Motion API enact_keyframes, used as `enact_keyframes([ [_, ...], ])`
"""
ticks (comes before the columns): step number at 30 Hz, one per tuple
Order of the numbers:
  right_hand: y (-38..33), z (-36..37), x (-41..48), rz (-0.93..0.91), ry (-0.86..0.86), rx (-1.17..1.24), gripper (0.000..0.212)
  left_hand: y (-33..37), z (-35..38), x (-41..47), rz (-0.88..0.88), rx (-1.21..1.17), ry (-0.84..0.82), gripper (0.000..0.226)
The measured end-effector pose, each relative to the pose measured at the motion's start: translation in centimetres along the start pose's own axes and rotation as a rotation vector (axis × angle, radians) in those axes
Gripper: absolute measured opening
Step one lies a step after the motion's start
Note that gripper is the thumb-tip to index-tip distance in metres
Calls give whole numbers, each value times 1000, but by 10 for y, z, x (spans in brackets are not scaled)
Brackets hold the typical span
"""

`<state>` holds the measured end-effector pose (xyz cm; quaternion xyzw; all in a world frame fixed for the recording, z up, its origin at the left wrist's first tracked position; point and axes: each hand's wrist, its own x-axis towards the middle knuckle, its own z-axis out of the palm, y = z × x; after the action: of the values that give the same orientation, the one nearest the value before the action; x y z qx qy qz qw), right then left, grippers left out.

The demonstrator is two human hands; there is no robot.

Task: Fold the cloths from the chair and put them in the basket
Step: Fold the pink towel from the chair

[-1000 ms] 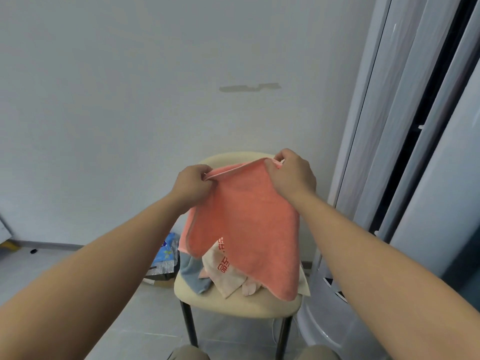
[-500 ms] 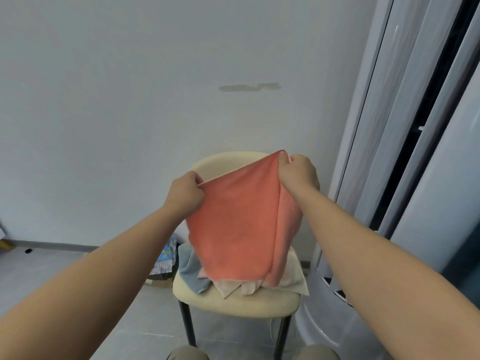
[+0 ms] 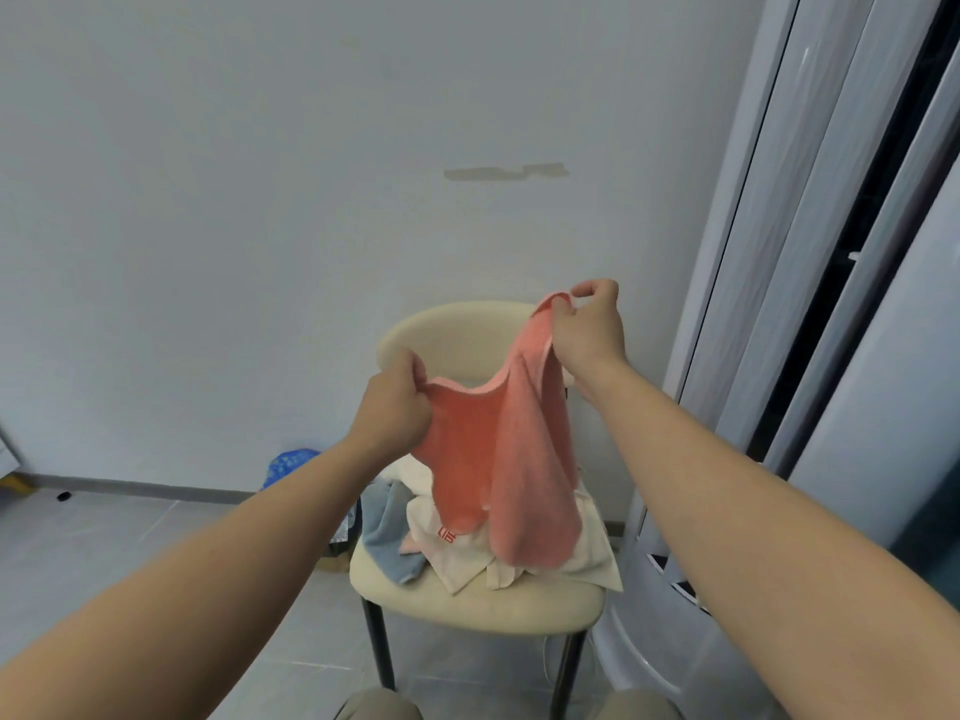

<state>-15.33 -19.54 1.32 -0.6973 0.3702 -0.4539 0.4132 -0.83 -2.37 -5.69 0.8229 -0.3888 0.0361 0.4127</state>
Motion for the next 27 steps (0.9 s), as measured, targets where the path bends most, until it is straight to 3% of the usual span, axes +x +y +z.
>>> enact_keyframes([
  [4, -4, -3, -4, -51, -146, 118, 29, 6, 7, -9, 80, 17, -95, 24],
  [9, -8, -3, -9, -79, -372, 139, 37, 13, 15, -18, 21, 1, -221, 54],
  [11, -6, -3, -11, -148, -415, 84, 49, 17, 18, -21, 40, -23, -220, 46],
  [13, -7, -4, -16, -295, -403, -105, 61, 20, 21, -21, 95, -18, -194, 32],
  [14, -9, -6, -20, -379, -371, -191, 61, 21, 23, -21, 117, -12, -183, 37],
  [18, -12, -5, -27, -611, -202, -325, 33, 27, 26, -22, 136, -31, -173, 58],
  [21, -12, -1, -26, -595, -200, -421, 7, 34, 32, -20, 124, -12, -157, 61],
  [23, -14, 0, -27, -518, -252, -470, 18, 37, 33, -20, 115, 12, -176, 54],
  [26, -13, -1, -27, -423, -258, -467, 35, 34, 33, -21, 142, 93, -259, 22],
  [27, -12, -2, -26, -398, -239, -465, 37, 30, 33, -22, 123, 104, -269, 24],
])
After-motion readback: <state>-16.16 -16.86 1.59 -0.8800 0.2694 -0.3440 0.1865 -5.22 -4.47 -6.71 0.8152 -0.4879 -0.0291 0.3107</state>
